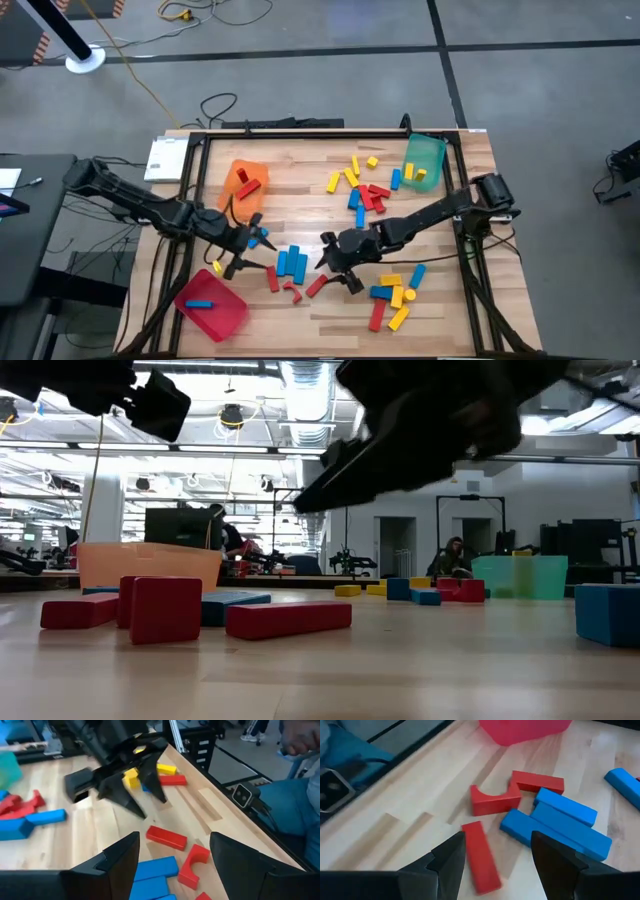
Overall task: Sort blocks
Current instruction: Put the blue wooden block into the red bin
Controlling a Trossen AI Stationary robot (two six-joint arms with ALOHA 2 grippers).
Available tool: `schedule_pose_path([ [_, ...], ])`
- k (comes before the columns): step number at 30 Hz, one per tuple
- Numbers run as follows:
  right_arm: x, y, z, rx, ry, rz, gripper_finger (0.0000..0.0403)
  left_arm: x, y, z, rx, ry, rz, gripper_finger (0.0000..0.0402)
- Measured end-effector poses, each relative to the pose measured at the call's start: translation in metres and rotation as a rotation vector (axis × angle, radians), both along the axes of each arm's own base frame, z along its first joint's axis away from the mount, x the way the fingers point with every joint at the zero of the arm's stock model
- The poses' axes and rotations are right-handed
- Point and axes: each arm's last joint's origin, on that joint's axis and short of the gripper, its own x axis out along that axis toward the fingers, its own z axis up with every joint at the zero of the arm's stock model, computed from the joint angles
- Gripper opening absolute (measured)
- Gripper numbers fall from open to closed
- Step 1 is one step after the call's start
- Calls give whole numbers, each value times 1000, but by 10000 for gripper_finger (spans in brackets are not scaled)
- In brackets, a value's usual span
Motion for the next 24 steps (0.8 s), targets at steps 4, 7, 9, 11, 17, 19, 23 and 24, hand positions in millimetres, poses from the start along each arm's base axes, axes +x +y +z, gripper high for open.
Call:
schedule_pose_path([
  [4, 15, -8, -10, -12, 8, -20, 238, 5, -5, -6, -14, 27, 5, 238],
  [7, 27, -12, -17, -5, 13, -20, 238, 7, -7, -10, -16, 50, 14, 238],
  [9, 37, -13, -22, -4, 13, -5, 238, 7, -8, -11, -19, 57, 16, 238],
  [11, 45, -14, -28, -7, 19, 14, 238, 8, -8, -11, -28, 52, 16, 238],
  [17, 60, -15, -44, -19, 93, 34, 238, 8, -8, -10, -31, 45, 31, 238],
  [19, 63, -18, -46, -13, 137, 18, 236, 7, -8, -10, -31, 47, 32, 238],
  [23, 56, -23, -45, 24, 255, -32, 226, 7, -8, -10, -37, 51, 35, 238],
  [24, 53, -23, -42, 31, 290, -43, 223, 7, -8, -10, -39, 53, 36, 238],
])
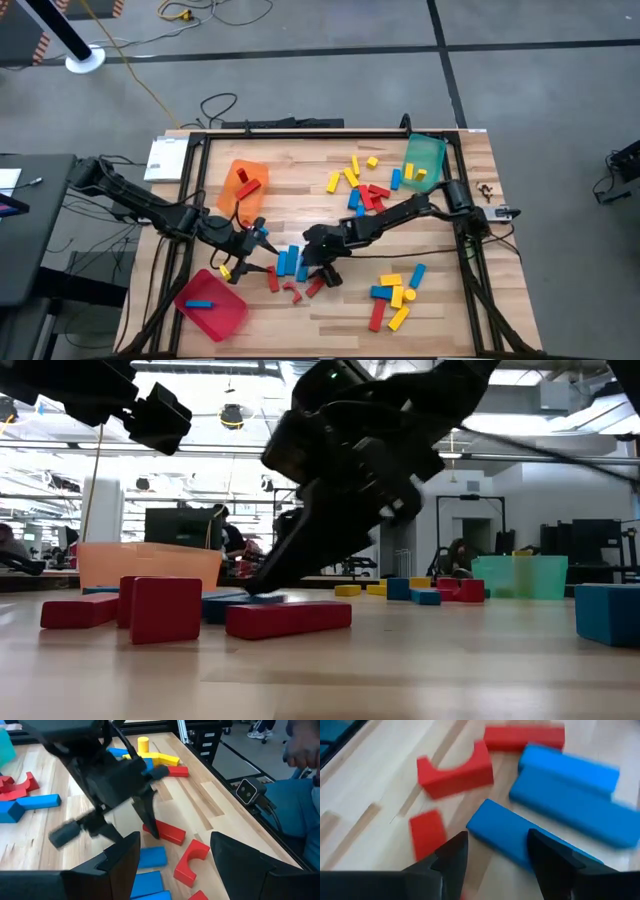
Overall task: Sort blocks
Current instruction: Put the blue wooden block into the red bin
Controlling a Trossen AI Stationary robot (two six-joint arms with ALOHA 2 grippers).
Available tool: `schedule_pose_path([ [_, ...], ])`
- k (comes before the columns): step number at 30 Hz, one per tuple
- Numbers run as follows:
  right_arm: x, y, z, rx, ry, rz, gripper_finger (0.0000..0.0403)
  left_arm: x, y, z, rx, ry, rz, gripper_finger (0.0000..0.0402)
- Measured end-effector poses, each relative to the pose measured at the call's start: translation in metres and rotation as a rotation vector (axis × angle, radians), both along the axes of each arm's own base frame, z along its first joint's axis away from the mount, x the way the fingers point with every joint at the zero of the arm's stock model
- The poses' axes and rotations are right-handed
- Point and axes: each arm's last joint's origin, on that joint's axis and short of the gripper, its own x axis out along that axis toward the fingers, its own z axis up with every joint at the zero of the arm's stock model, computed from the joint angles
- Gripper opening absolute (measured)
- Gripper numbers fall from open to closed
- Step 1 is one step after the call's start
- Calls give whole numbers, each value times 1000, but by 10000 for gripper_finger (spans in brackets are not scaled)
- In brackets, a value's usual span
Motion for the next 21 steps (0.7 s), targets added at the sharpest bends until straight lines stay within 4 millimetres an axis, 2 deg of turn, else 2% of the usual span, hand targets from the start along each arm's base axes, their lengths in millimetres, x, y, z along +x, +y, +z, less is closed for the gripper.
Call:
schedule_pose_path([
  [6, -21, 9, 27, -9, 116, -18, 203, 0, 0, 0, 7, -2, -2, 238],
  [11, -31, 14, 66, -16, 34, -29, 196, 0, 0, 0, 25, -7, -9, 238],
  [15, -39, 13, 88, -52, -7, -36, 196, 0, 0, 0, 25, -7, -9, 238],
  [18, -45, 13, 92, -152, -4, -13, 196, 0, 0, 0, 17, -2, -5, 238],
  [21, -45, 11, 80, -200, 37, 30, 196, 0, 0, -1, 13, 1, -3, 238],
])
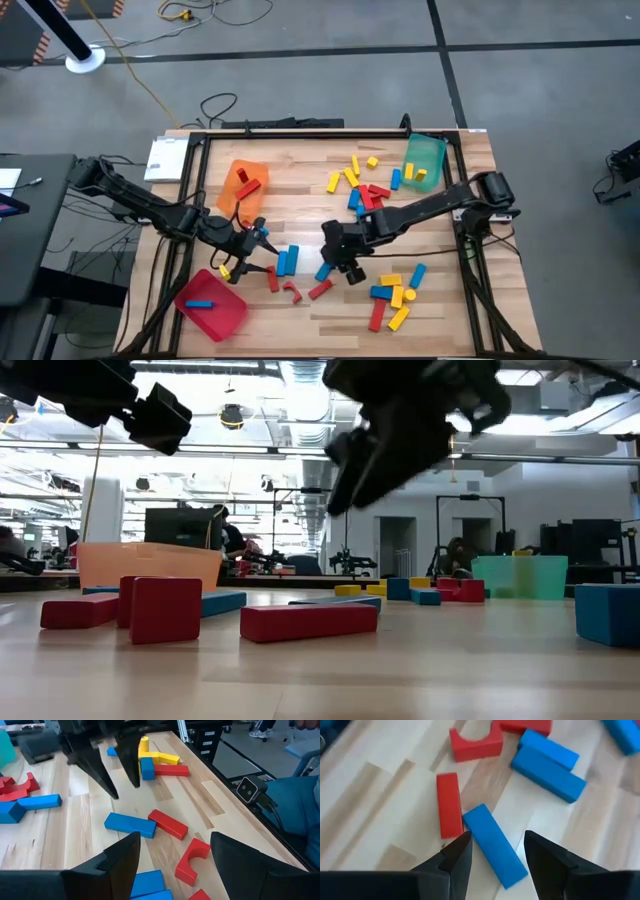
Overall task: Sort blocks
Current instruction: Put the blue wooden block into the red bin
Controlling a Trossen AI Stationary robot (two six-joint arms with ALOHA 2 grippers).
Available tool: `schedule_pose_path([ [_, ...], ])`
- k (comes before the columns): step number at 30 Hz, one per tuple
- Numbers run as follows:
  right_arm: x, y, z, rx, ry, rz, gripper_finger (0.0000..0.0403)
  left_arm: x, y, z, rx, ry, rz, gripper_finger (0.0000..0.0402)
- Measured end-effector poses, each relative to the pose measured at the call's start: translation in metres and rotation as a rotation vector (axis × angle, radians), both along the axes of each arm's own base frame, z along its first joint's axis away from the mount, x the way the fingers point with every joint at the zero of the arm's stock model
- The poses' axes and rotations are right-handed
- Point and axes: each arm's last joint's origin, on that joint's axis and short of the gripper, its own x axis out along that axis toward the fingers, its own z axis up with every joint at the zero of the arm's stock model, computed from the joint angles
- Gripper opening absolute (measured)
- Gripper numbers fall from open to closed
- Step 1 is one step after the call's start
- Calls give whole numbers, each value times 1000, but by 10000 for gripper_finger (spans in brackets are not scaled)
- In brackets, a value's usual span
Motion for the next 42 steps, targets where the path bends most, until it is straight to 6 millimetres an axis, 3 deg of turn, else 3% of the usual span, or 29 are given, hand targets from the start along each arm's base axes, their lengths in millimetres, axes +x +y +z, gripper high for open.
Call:
schedule_pose_path([
  [4, 5, 0, -25, -57, 55, 62, 200, 0, 0, -1, -2, 6, 1, 238],
  [8, 10, -3, -49, -84, 105, 81, 230, -1, 0, -2, -1, 22, 3, 238],
  [13, 13, -12, -64, -128, 142, 73, 267, -1, 0, -2, -4, 24, 5, 238],
  [18, 12, -19, -65, -160, 164, 24, 265, -1, 0, -2, -7, 24, 6, 238],
  [24, 12, -22, -64, -137, 176, -22, 220, -1, 0, -2, 2, 21, 15, 238],
  [34, 13, -22, -62, -110, 175, -79, 47, 0, 1, -2, 20, 13, 22, 238],
  [38, 10, -22, -53, -95, 168, -115, 45, 0, 2, -2, 26, 8, 66, 238],
  [42, 9, -19, -26, -132, 50, -166, 45, 1, 2, 0, 28, -15, 85, 238],
])
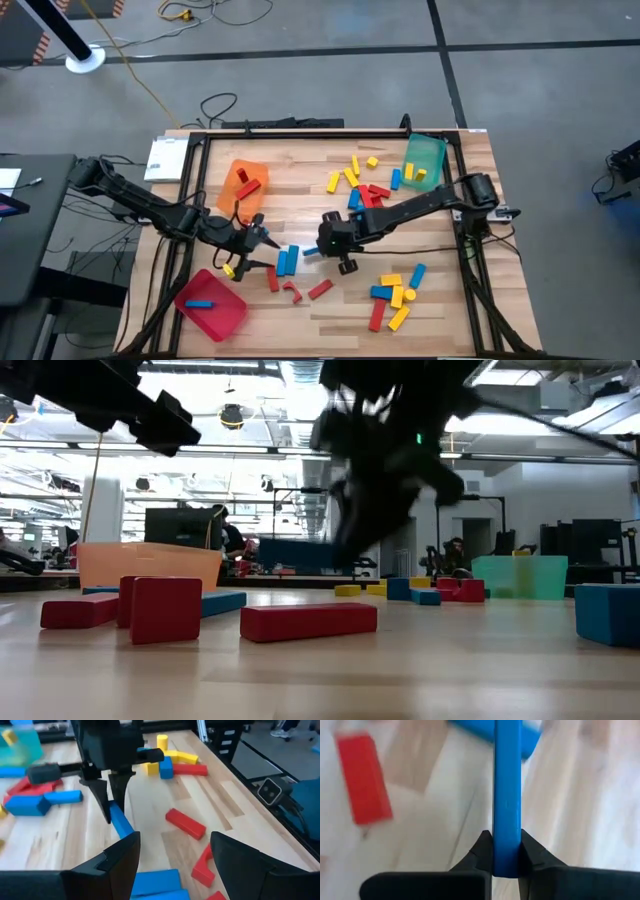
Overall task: Sort blocks
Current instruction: Put the blue wooden block into the red bin
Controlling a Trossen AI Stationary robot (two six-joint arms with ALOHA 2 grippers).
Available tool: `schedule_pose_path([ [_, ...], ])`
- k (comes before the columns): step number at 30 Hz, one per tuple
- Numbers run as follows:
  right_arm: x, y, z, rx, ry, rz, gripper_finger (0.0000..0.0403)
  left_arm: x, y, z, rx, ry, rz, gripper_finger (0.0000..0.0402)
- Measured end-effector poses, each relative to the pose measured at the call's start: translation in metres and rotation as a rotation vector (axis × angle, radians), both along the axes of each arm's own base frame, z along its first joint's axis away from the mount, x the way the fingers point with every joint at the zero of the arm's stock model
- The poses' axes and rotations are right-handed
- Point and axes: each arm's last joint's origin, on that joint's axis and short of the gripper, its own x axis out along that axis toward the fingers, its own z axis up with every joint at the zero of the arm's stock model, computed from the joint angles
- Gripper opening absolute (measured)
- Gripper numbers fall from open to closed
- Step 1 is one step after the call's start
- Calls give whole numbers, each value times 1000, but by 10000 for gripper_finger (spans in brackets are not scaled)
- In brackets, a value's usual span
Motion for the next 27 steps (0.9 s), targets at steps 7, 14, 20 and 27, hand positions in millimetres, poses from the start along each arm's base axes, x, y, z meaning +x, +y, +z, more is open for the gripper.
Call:
schedule_pose_path([
  [7, -2, 7, 51, 30, -245, 10, 55, 3, 0, 10, 79, -127, 17, 238],
  [14, -5, 14, 89, 75, -465, 25, 56, 6, 1, 25, 138, -290, 61, 238],
  [20, -1, 14, 100, 94, -571, 22, 58, 6, 1, 40, 175, -450, 76, 238],
  [27, 2, 13, 107, 80, -646, 13, 58, 6, 2, 45, 184, -499, 86, 232],
])
